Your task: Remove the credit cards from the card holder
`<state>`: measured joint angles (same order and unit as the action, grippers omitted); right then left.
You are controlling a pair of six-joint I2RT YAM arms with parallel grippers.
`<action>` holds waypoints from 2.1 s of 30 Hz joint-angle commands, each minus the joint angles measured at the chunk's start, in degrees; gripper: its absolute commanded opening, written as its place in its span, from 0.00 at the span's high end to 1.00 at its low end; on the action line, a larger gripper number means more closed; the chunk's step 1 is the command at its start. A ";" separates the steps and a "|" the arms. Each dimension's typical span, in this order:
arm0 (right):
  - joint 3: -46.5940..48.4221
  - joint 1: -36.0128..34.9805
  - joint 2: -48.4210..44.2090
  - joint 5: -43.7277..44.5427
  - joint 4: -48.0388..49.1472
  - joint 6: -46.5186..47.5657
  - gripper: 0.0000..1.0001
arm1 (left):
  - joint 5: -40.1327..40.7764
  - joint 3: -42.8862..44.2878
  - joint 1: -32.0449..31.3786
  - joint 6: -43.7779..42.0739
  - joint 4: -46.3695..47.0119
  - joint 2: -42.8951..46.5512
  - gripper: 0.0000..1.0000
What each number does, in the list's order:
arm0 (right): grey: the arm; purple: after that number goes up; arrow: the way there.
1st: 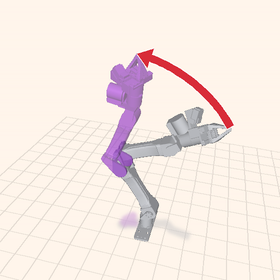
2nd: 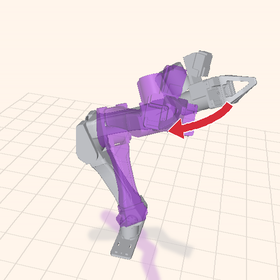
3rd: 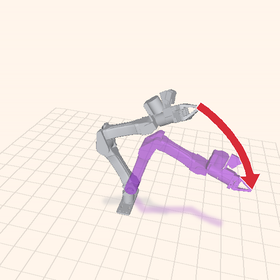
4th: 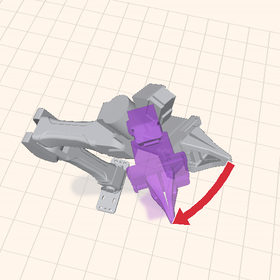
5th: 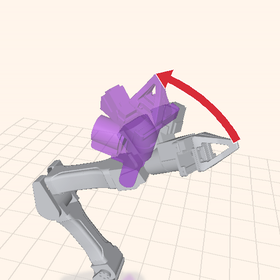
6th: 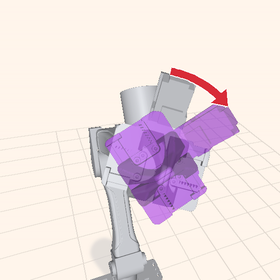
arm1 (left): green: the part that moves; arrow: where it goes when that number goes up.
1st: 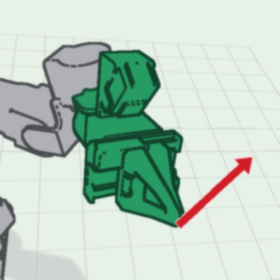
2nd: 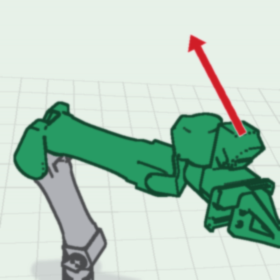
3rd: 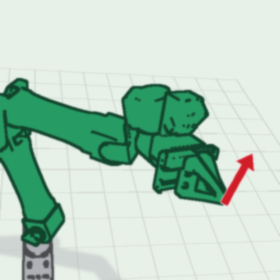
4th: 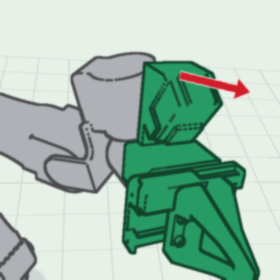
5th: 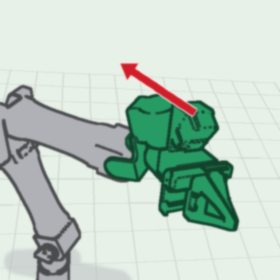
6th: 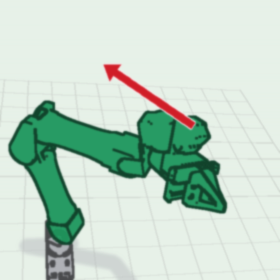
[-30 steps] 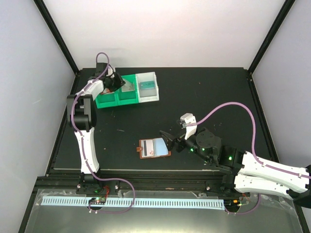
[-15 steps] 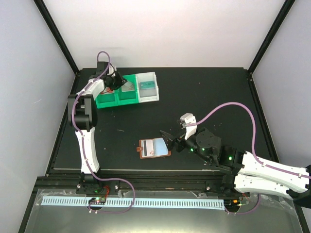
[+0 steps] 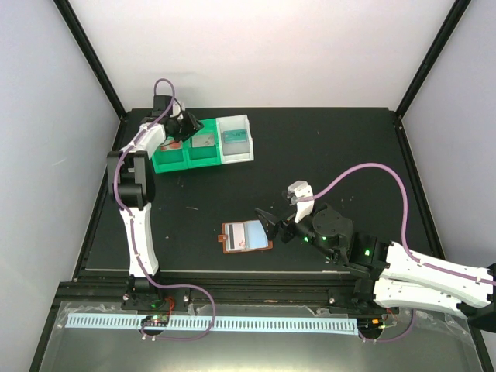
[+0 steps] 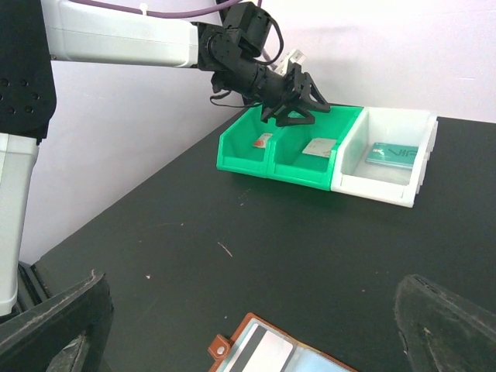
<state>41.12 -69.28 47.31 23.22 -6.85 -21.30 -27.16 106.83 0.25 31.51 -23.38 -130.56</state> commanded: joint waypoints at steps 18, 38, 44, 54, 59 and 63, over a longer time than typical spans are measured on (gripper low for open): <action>4.92 0.88 5.14 -2.08 -7.75 -8.09 0.00 | 3.67 -7.51 -1.39 -4.71 -12.49 19.56 0.01; 3.36 6.00 16.17 -14.43 -5.39 -14.39 0.53 | -8.22 -46.26 -8.22 -9.79 -13.16 50.07 0.30; 2.28 10.52 22.45 -22.25 -1.72 -16.13 0.62 | -9.64 -56.46 -12.29 -7.70 -8.59 55.78 0.38; 1.15 18.63 34.07 -42.13 6.43 -19.47 0.68 | -10.87 -69.01 -19.35 -1.45 3.30 58.61 0.59; 2.34 19.34 42.23 -45.83 8.89 -19.46 0.72 | -10.23 -73.40 -20.97 0.00 7.31 57.53 0.65; 2.98 19.83 46.69 -48.70 11.11 -20.19 0.75 | -10.51 -75.69 -21.99 0.56 10.70 53.45 0.67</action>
<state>42.46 -50.19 91.02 -20.36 0.40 -40.42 -36.73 32.75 -20.69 30.79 -18.79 -74.30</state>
